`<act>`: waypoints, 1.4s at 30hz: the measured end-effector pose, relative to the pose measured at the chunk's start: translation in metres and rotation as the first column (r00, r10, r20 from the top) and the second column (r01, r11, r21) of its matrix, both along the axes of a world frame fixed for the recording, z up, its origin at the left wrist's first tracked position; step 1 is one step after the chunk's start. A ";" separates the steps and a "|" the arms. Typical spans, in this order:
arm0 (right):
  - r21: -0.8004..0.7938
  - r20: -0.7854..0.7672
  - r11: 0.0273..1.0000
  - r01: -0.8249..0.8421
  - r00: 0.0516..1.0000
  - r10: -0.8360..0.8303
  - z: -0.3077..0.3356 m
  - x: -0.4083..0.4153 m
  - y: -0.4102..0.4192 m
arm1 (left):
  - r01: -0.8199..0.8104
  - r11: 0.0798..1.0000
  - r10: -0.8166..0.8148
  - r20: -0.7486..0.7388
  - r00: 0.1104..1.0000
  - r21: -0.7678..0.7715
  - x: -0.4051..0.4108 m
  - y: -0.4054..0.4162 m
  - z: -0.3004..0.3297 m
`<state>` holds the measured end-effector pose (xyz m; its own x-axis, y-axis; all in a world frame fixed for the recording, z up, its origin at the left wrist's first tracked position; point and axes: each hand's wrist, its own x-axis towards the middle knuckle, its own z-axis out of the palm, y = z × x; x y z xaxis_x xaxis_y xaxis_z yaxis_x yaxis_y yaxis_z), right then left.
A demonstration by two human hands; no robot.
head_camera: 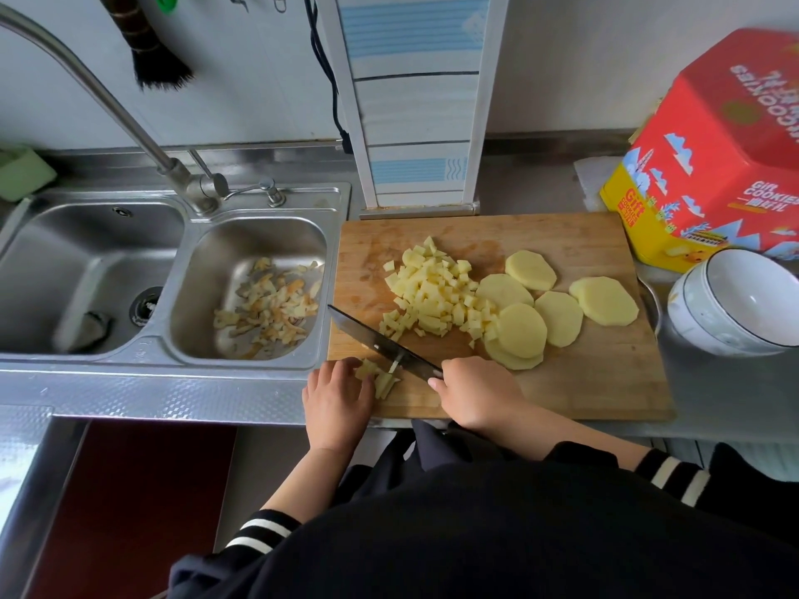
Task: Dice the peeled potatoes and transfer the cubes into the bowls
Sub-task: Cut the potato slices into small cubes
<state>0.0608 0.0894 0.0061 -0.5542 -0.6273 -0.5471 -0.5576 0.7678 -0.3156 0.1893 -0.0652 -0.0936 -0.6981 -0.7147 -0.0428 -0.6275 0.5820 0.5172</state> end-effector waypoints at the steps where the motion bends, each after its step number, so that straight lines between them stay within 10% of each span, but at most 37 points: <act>1: -0.013 -0.010 1.000 0.008 1.000 -0.008 0.000 0.000 0.001 | 0.002 1.000 -0.002 0.001 1.000 0.003 0.000 0.000 0.001; 8: -0.022 0.036 0.999 -0.047 0.998 0.048 0.005 0.005 0.000 | -0.031 0.999 0.023 -0.189 0.982 -0.037 0.009 0.003 0.001; 42: -0.026 0.054 0.998 0.057 0.997 -0.055 0.000 0.010 -0.002 | 0.073 0.997 -0.075 -0.046 0.996 -0.037 0.015 -0.002 -0.012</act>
<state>0.0708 0.0878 0.0061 -0.5597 -0.6112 -0.5596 -0.4959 0.7881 -0.3648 0.2040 -0.0669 -0.1055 -0.7498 -0.6615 0.0163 -0.5572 0.6444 0.5237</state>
